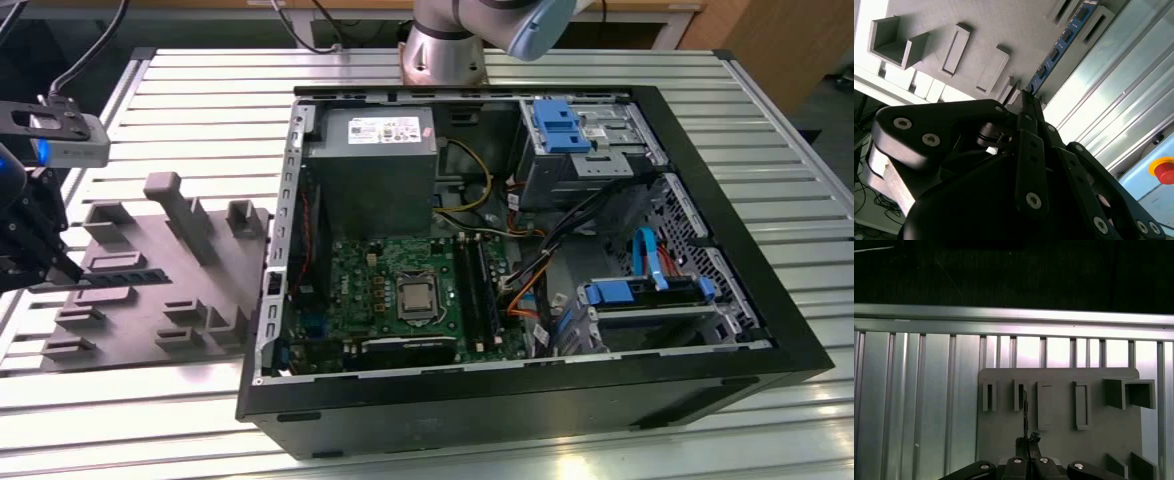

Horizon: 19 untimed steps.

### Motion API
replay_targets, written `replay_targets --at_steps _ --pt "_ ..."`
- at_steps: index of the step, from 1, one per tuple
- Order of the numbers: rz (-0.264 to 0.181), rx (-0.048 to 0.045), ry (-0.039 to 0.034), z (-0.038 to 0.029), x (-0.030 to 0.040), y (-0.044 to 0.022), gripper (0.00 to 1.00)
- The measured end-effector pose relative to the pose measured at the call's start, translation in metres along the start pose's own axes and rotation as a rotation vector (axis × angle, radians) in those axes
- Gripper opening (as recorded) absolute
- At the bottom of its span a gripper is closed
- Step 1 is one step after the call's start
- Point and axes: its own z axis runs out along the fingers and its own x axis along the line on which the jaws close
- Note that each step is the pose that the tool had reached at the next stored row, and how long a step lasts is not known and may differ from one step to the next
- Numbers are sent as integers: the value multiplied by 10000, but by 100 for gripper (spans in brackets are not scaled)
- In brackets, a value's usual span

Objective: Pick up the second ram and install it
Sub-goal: 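Pick up the second ram and move it above second insertion slot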

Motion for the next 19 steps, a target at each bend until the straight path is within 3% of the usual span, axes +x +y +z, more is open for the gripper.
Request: replay_targets --at_steps 19 --pt "0 0 -8 -68 -1 3 12"
